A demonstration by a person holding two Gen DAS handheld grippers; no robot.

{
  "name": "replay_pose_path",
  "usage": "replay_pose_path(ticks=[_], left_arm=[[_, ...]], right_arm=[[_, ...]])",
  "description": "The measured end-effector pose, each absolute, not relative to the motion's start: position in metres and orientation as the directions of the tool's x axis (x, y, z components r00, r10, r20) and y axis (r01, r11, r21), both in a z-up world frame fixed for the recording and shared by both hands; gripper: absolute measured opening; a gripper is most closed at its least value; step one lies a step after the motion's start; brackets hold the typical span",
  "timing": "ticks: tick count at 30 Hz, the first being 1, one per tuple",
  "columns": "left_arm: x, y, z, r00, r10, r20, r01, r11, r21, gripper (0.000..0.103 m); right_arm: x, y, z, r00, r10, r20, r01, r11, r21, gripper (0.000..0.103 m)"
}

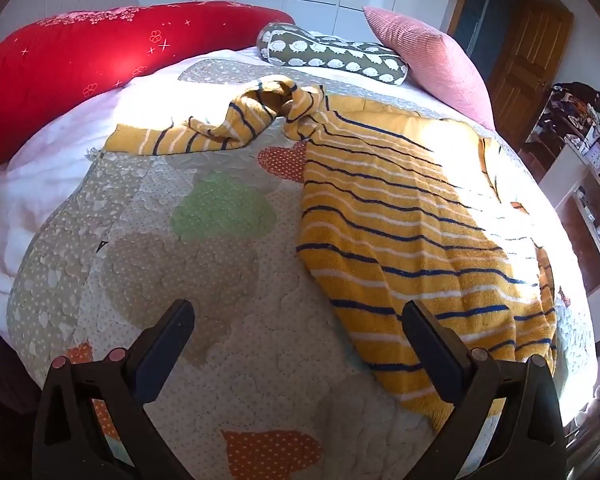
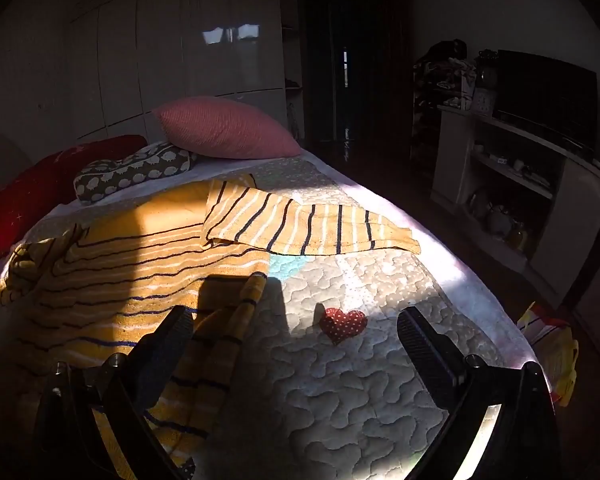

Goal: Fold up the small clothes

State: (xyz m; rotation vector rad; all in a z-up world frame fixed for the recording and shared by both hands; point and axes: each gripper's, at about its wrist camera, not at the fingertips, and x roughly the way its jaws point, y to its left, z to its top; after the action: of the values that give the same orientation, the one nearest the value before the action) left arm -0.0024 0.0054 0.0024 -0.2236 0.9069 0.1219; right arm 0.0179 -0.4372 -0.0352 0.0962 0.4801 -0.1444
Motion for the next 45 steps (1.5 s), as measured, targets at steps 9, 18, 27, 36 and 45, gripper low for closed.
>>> replay_pose_path(ticks=[9,18,27,36,45], left_arm=[[-0.03,0.03,0.011,0.609,-0.007,-0.793,-0.221,0.959,-0.179,0.103],[-0.029,0.028,0.006,0.593,-0.02,-0.805,-0.235,0.952,-0.197,0.103],[-0.031,0.009,0.005,0.603,0.021,-0.798,-0.191,0.974,-0.119,0.103],[-0.032,-0.002,0.0,0.625,0.037,-0.78,-0.159,0.984,-0.081,0.103],[-0.033,-0.006,-0.001,0.656,0.044,-0.754,-0.145,0.987,-0.068,0.103]], right_arm=[[0.008,-0.44,-0.067,0.822,0.126,-0.555,0.106,0.924,0.368,0.088],[0.015,-0.396,-0.089,0.73,0.223,-0.647,0.004,0.944,0.329,0.088],[0.02,-0.364,-0.116,0.682,0.12,-0.721,-0.025,0.99,0.14,0.097],[0.021,-0.36,-0.124,0.688,0.123,-0.716,-0.05,0.991,0.123,0.102],[0.017,-0.356,-0.126,0.723,0.105,-0.683,-0.058,0.994,0.091,0.102]])
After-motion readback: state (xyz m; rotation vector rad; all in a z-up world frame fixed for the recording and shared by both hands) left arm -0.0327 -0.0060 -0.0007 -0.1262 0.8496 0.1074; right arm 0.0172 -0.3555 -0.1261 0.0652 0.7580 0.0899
